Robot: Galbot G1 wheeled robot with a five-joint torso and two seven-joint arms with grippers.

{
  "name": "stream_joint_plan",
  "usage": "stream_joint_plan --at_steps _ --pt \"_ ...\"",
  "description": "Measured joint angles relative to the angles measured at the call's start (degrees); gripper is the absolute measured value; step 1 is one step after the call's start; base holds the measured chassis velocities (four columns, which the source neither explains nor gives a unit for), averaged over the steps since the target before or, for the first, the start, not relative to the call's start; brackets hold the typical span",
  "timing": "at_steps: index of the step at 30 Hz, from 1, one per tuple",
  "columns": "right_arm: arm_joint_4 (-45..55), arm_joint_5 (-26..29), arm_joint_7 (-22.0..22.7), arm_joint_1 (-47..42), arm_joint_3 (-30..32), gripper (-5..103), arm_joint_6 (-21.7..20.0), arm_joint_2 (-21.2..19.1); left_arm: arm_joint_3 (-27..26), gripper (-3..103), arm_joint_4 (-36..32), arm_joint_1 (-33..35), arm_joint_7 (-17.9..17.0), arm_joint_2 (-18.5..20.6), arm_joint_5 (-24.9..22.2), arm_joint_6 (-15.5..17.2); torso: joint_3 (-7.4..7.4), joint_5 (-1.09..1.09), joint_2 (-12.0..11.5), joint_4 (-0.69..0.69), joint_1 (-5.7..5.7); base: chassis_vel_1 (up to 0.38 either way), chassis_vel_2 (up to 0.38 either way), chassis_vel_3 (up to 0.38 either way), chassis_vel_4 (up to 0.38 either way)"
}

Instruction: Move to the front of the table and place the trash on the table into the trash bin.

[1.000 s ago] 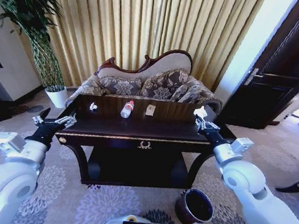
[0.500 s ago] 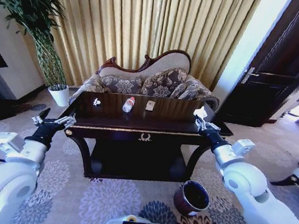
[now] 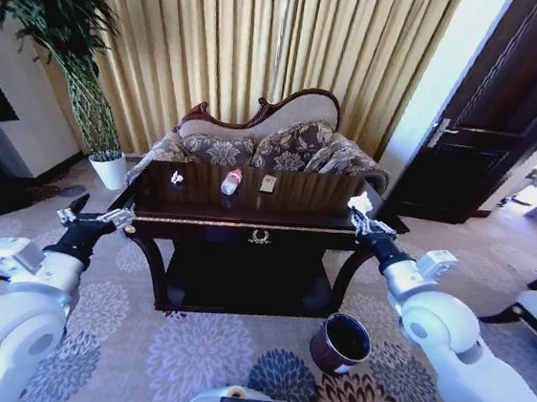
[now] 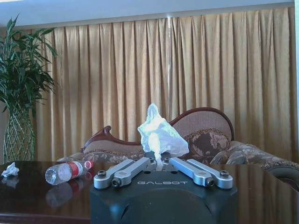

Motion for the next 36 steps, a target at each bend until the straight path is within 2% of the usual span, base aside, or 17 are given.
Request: stream_joint_plan --at_steps 12,15,20,22,25,27,36 --pt "-4.1 -4.5 -2.8 -1.8 -1.3 0 2.0 1.3 0.0 100 0.0 -0.1 0.0 0.0 0.0 0.0 -0.01 0.0 0.0 0.01 -0.02 0.073 -0.083 -0.084 0.071" --pt "-9.2 -9.5 -4.8 -3.3 -3.3 0 1.9 3.1 0.0 100 0.0 -0.1 0.0 0.0 0.0 -0.1 0.0 0.0 0.0 -0.01 -0.01 0.0 0.0 0.0 0.0" --pt "-14.1 -11.3 -4.9 -3.3 -5.4 0 1.9 4.4 -0.1 100 0.0 -0.1 0.0 0.1 0.1 -0.1 0.01 0.0 0.0 0.0 0.02 0.0 0.0 0.0 0.0" --pt "-20.1 -12.1 -4.7 -2.4 -7.7 0 1.4 5.6 -0.2 100 0.0 -0.1 0.0 0.1 0.1 -0.1 0.01 0.0 0.0 -0.01 0.01 0.0 0.0 0.0 0.0" --pt "-23.5 -13.0 -4.5 -1.6 -9.2 0 1.1 6.3 -0.2 100 0.0 -0.1 0.0 0.1 0.1 -0.1 0.0 0.01 0.0 -0.01 0.0 0.0 0.0 0.0 0.0" --pt "-31.1 -15.8 -3.3 1.2 -12.3 0 0.9 7.8 -0.1 100 0.0 -0.1 0.0 0.1 0.1 -0.2 0.0 0.01 0.0 0.0 0.0 0.0 0.0 0.0 0.0" --pt "-45.7 -20.1 -2.5 7.2 -15.6 0 0.9 11.4 -1.0 100 0.0 1.2 1.0 0.6 0.9 -1.4 0.0 0.01 0.0 0.01 0.0 0.0 0.0 0.0 0.0"
